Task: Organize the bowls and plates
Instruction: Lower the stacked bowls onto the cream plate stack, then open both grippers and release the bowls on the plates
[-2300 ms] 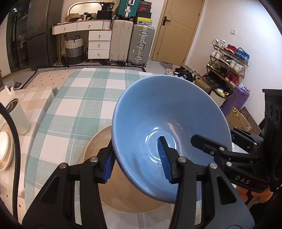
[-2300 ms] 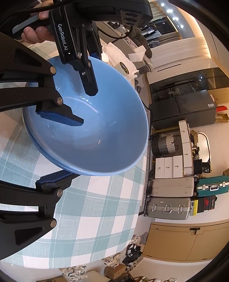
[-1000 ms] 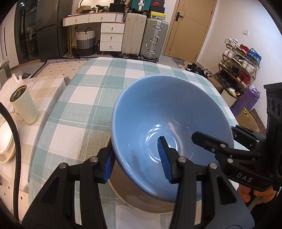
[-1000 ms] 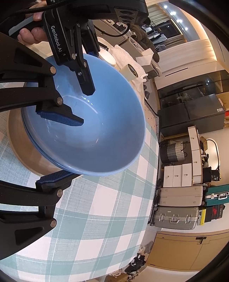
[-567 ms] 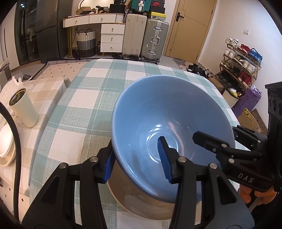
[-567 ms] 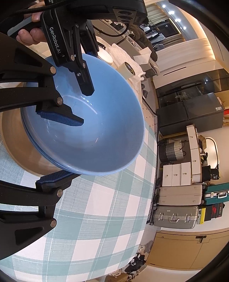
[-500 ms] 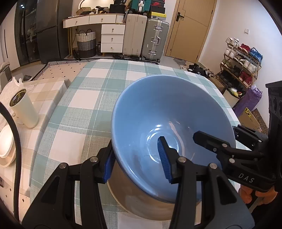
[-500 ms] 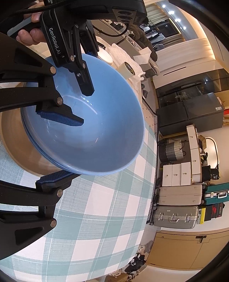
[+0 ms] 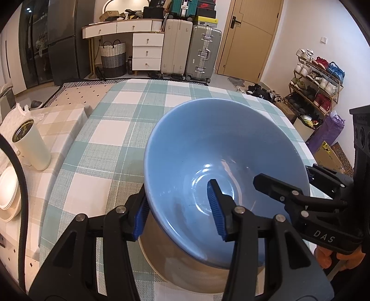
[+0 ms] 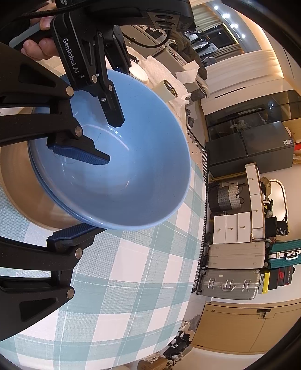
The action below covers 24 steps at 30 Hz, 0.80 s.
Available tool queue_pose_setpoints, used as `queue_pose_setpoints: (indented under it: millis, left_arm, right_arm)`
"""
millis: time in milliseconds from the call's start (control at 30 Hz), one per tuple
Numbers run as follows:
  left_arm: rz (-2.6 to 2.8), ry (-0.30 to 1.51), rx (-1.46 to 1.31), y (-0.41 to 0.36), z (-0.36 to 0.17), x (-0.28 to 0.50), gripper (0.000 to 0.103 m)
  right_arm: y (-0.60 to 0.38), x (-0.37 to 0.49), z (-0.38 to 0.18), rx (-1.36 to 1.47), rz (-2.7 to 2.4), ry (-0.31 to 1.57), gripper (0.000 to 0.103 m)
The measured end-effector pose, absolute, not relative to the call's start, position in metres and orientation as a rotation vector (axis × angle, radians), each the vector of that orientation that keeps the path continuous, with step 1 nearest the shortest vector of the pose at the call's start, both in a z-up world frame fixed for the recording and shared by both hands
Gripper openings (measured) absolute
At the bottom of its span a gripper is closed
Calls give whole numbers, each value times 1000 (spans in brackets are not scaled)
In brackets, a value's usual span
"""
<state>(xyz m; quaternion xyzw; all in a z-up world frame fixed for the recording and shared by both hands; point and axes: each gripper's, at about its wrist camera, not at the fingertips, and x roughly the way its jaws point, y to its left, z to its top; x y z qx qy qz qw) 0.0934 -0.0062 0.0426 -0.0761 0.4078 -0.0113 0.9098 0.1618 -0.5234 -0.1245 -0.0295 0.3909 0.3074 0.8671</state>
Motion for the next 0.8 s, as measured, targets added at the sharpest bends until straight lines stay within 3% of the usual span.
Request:
queue_pose_setpoints:
  millis: [167, 300, 333, 533, 567, 600, 800]
  left_arm:
    - [-30, 839, -158, -6, 42, 97, 51]
    - [-39, 801, -148, -6, 49, 88, 74]
    - [-42, 785, -141, -6, 51, 87, 75]
    - [-54, 688, -74, -8, 64, 68, 82]
    - [-61, 663, -64, -8, 67, 64, 87]
    - [-64, 641, -58, -8, 70, 58, 101]
    - [-53, 556, -30, -4, 80, 31, 101]
  right_arm:
    - [-526, 166, -122, -81, 627, 798, 55]
    - [-534, 164, -122, -86, 607, 783, 74]
    - [-537, 164, -121, -82, 602, 776, 81]
    - [-557, 154, -116, -55, 590, 720, 99]
    - [-561, 151, -115, -47, 592, 703, 99]
    - [-564, 148, -114, -44, 596, 687, 100]
    - [-574, 126, -107, -61, 622, 595, 102]
